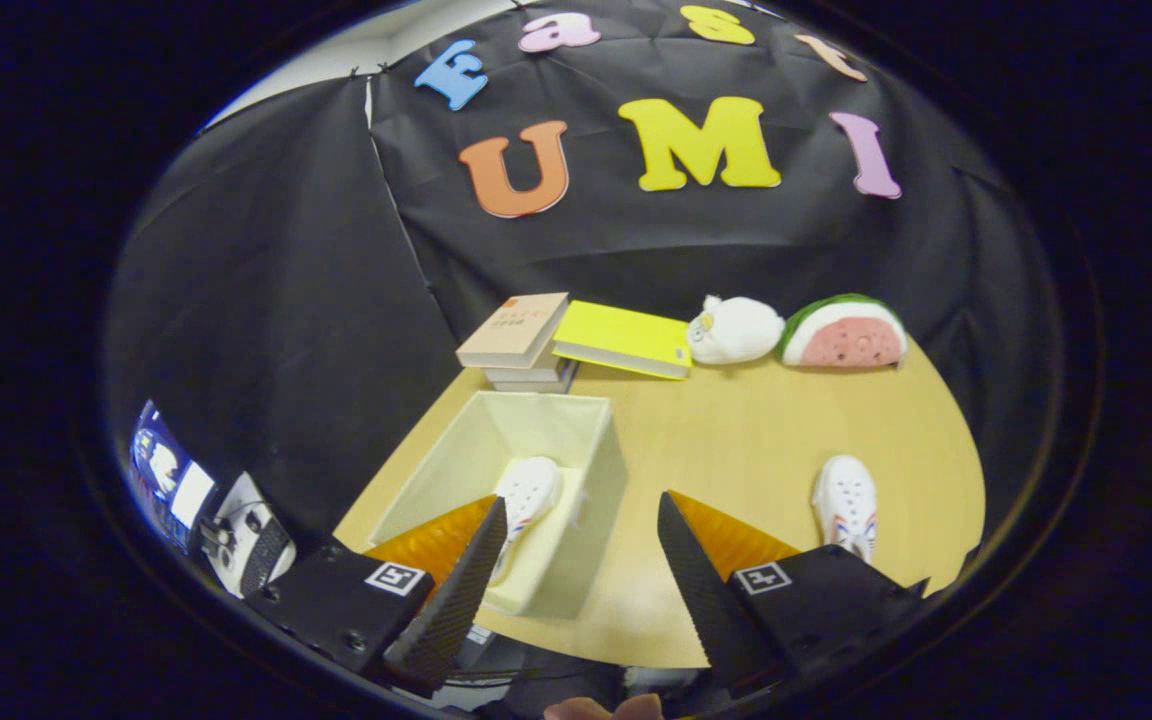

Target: Open the storage box then place both shoes into the box .Put the left shoe in first, then the right shoe, with the right side of both shoes facing outward in a uniform manner.

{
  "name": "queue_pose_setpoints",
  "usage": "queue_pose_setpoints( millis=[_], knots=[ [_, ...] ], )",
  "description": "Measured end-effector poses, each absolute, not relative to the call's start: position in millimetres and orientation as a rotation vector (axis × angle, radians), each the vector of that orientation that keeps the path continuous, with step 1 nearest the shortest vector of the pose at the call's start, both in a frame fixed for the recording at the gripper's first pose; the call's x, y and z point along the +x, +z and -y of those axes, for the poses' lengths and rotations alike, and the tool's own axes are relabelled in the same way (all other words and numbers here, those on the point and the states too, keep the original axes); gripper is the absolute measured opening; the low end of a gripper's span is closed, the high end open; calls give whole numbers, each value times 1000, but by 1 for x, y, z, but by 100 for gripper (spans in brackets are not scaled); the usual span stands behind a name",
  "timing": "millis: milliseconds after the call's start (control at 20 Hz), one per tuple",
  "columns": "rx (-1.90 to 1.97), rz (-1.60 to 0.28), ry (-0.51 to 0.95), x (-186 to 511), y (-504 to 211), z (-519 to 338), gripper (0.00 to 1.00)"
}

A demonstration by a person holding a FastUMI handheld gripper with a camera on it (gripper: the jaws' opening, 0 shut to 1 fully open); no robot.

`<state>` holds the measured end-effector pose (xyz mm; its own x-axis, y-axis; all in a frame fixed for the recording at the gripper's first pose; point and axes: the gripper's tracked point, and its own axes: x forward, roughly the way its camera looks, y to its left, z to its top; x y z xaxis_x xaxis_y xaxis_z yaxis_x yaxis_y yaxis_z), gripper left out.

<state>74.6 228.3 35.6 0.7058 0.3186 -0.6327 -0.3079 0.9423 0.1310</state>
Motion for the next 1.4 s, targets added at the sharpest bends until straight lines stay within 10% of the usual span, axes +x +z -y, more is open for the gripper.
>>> queue_pose_setpoints(
  millis=[400,1050,1400],
  knots=[
    [-51,-853,110,95,-40,-43,100],
    [-29,-1231,110,140,-174,24,99],
    [52,-1309,187,147,-188,14,63]
  ],
)
